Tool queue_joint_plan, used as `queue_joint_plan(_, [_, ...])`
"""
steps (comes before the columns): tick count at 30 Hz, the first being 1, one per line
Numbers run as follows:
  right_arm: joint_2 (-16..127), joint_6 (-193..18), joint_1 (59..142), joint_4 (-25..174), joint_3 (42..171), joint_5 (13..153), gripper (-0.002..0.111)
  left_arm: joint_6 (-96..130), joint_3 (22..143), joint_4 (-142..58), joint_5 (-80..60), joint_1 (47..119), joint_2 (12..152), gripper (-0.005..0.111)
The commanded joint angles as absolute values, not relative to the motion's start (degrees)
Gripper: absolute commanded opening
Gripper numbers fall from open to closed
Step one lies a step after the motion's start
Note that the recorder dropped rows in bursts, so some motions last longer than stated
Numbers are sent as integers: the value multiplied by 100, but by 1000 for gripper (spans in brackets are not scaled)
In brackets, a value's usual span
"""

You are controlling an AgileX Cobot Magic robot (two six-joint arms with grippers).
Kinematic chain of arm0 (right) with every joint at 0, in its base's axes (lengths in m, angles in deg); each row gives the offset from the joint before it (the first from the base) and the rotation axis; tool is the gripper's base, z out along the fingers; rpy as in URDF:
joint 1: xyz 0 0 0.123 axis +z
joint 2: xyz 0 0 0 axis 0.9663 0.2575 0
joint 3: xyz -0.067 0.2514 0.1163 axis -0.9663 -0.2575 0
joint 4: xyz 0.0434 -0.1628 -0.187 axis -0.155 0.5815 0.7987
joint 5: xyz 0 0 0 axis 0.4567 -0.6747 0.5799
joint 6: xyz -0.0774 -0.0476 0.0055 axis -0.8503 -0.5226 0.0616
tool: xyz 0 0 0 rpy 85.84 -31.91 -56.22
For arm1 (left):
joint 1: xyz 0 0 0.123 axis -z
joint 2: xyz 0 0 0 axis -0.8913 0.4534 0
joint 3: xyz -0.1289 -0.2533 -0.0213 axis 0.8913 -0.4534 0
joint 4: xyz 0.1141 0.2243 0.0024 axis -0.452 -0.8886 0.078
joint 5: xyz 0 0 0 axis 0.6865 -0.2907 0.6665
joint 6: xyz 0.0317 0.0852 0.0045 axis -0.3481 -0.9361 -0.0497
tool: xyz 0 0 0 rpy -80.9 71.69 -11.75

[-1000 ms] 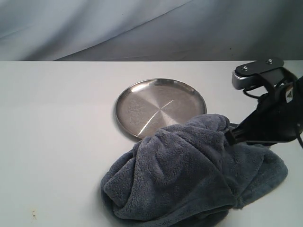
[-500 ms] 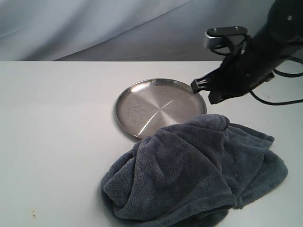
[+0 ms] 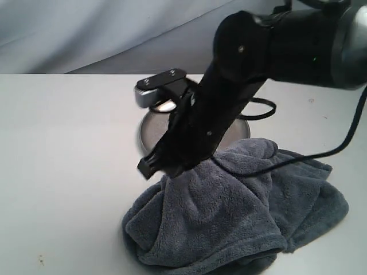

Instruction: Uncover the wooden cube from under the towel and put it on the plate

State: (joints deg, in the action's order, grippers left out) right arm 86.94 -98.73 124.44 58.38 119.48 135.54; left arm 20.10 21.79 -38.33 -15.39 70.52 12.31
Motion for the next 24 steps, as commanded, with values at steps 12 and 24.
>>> queue_joint_plan(12, [6866,-9623,12917,5937,9371,13198,0,2025,2154,-3819,-1477,7040,1207,0])
queue_joint_plan(24, [5932,-9216,10438,6953,8647,12728,0,2025,2154,-3819,-1477,7040,1207,0])
